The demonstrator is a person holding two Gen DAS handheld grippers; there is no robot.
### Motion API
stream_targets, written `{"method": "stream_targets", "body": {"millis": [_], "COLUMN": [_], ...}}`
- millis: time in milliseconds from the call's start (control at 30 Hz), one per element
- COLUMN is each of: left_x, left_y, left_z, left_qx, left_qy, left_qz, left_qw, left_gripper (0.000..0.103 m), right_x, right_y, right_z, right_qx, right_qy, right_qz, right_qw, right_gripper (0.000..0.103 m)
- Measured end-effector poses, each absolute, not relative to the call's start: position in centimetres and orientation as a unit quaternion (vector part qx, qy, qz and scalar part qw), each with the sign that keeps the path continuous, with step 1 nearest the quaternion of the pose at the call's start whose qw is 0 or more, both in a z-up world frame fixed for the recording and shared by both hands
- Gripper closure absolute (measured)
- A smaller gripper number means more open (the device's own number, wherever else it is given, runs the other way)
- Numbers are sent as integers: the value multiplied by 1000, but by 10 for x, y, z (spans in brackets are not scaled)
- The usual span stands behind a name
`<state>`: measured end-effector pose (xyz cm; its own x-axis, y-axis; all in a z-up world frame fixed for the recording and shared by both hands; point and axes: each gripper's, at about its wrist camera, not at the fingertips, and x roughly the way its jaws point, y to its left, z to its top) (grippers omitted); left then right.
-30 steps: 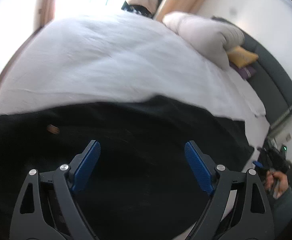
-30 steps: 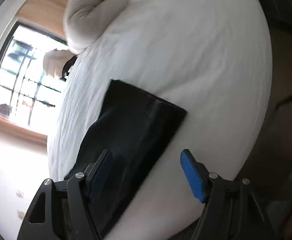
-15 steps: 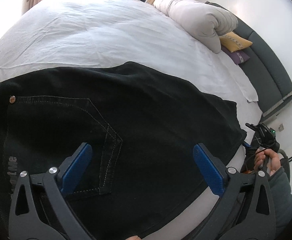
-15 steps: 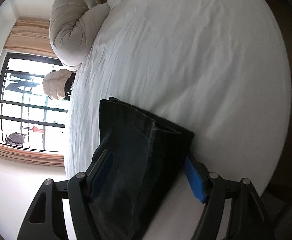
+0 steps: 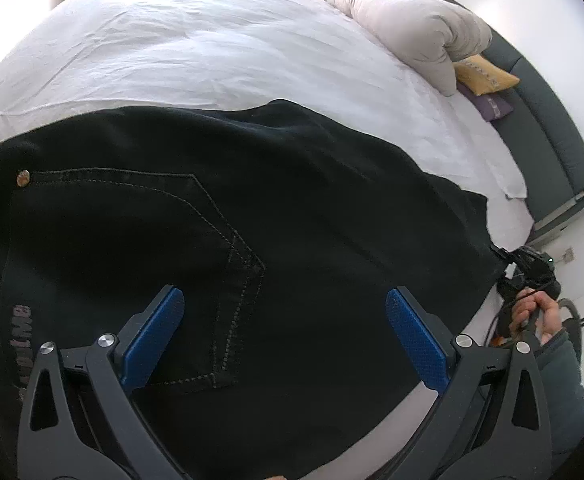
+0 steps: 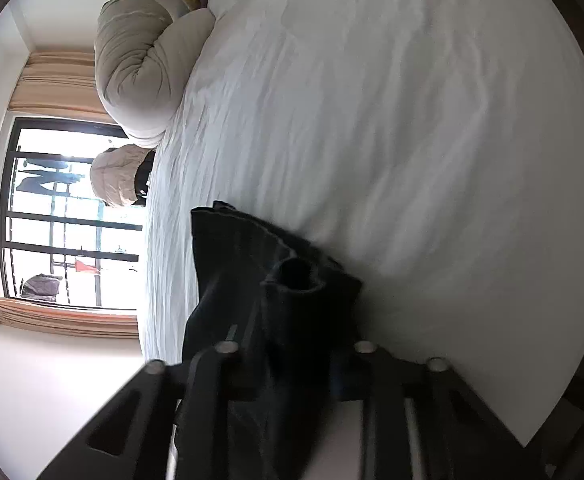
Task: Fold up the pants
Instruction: 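Grasp the jeans leg edge with the left gripper and lift it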
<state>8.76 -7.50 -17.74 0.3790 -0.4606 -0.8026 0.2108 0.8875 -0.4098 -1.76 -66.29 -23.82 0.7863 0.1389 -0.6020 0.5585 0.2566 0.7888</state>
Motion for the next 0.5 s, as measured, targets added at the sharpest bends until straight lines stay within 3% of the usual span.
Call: {"method": "stream_targets", "body": {"millis": [500], "left_x": [102], "left_y": [-68], "left_z": [-183], "left_qx": [-131], "left_qy": [526], "left_qz": [-170], "left_qw": [823], "left_gripper": [0], "right_x": [-16], "right_y": [-651], "right_z": [-215], "right_qx": [520], "right_qy": [299], "right_qz": [-162], "right_qw": [784], "right_gripper": [93]}}
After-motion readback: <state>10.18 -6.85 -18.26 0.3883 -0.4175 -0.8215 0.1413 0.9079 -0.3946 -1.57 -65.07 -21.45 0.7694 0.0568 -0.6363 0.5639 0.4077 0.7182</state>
